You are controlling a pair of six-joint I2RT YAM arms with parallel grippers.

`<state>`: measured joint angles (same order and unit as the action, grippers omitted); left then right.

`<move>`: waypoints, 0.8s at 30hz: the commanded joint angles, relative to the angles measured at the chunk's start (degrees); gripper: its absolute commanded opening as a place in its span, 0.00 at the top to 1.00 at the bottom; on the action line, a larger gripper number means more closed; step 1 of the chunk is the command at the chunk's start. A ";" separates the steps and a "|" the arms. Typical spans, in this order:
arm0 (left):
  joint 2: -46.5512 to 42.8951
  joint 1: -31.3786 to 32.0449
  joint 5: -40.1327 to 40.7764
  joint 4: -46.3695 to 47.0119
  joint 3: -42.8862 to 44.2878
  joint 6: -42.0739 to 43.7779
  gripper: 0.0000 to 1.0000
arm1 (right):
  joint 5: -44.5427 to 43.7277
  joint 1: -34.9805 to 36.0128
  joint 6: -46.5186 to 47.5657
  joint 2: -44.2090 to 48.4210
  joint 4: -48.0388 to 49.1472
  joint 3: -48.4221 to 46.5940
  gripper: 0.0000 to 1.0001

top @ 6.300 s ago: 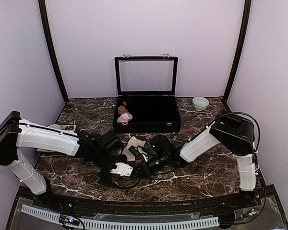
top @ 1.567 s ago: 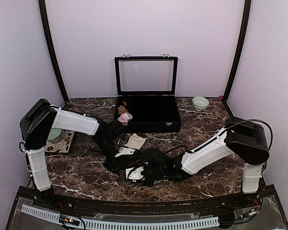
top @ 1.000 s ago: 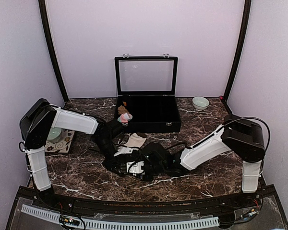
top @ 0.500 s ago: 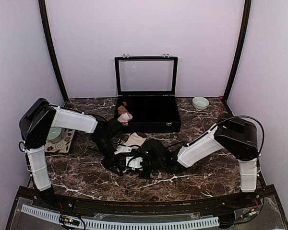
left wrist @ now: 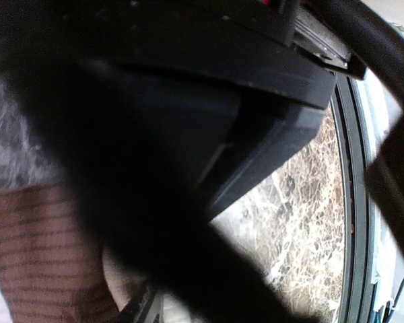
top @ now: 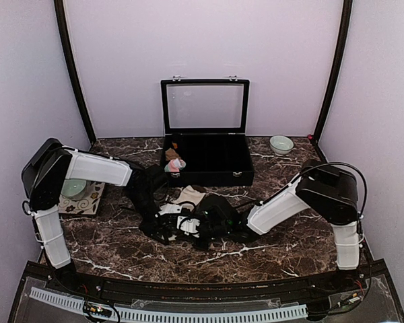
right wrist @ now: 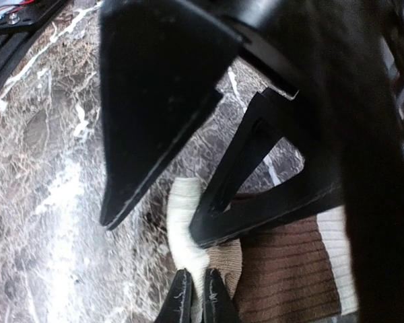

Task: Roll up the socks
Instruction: Roll the sock at the center of the board.

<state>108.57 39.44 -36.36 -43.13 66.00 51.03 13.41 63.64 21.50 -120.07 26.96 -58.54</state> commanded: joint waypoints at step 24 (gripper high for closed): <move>-30.45 -1.07 20.17 18.63 -18.70 -9.51 0.01 | 17.56 -1.87 -37.36 -7.30 -18.78 9.22 1.00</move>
<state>80.95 38.44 -26.24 -32.86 50.87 44.53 29.30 61.32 -7.46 -120.64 28.69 -56.01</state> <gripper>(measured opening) 0.989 0.018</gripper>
